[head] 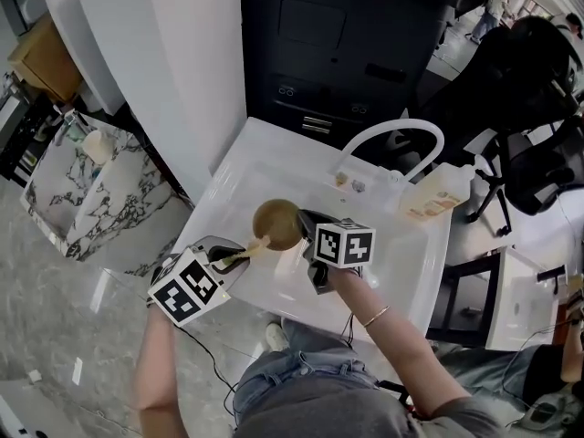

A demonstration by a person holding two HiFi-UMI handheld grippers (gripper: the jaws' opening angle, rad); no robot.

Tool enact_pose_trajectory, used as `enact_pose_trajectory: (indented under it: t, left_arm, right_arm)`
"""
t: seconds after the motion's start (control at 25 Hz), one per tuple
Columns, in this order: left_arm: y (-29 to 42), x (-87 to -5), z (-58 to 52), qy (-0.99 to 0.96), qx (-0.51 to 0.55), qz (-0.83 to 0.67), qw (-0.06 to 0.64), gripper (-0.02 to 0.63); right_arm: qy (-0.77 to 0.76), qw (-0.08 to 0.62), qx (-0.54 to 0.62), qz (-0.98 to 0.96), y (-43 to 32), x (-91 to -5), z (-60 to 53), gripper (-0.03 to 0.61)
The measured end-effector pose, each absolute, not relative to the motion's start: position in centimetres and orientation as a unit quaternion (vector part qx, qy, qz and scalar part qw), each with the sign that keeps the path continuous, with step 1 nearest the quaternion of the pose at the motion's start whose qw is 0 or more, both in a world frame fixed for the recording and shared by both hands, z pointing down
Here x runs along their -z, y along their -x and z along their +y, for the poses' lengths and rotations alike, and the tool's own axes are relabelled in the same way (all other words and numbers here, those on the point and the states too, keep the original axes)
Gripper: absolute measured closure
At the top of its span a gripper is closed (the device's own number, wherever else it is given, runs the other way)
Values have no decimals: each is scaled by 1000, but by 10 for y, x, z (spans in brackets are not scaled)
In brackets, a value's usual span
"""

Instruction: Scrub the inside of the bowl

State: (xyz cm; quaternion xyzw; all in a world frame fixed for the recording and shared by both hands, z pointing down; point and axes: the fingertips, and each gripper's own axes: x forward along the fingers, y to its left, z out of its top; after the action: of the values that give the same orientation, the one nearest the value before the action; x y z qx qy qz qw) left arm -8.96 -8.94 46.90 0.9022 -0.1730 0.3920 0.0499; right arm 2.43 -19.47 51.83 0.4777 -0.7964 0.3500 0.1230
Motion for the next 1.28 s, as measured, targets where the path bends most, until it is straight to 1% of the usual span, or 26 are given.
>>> enact_pose_trajectory:
  t: [0.24,0.52,0.84,1.08,1.28]
  left_arm:
    - [94,-468,-116,-905,-338,-249,68,568]
    - [98,-467,-150,-890,-260,-365,85,568]
    - [93,-459,-178,-879,-183,-429,98,568]
    - [89,-469,-193,-860,-144,-465,154,568]
    - [90,-478,-202,-843,-119,-484,203,568]
  right_arm:
    - [-494,105,-368,-781,-30,-525,-199,560]
    - [-505,101,-390,-763,-35,-541,-200,560]
    - [-517,85,-404,-750,-38,-549,-213,558]
    - [-532,91,-388,-747,-47,-552,-225,560]
    - [-537,73,-406,-736,-52,-560,-238,558]
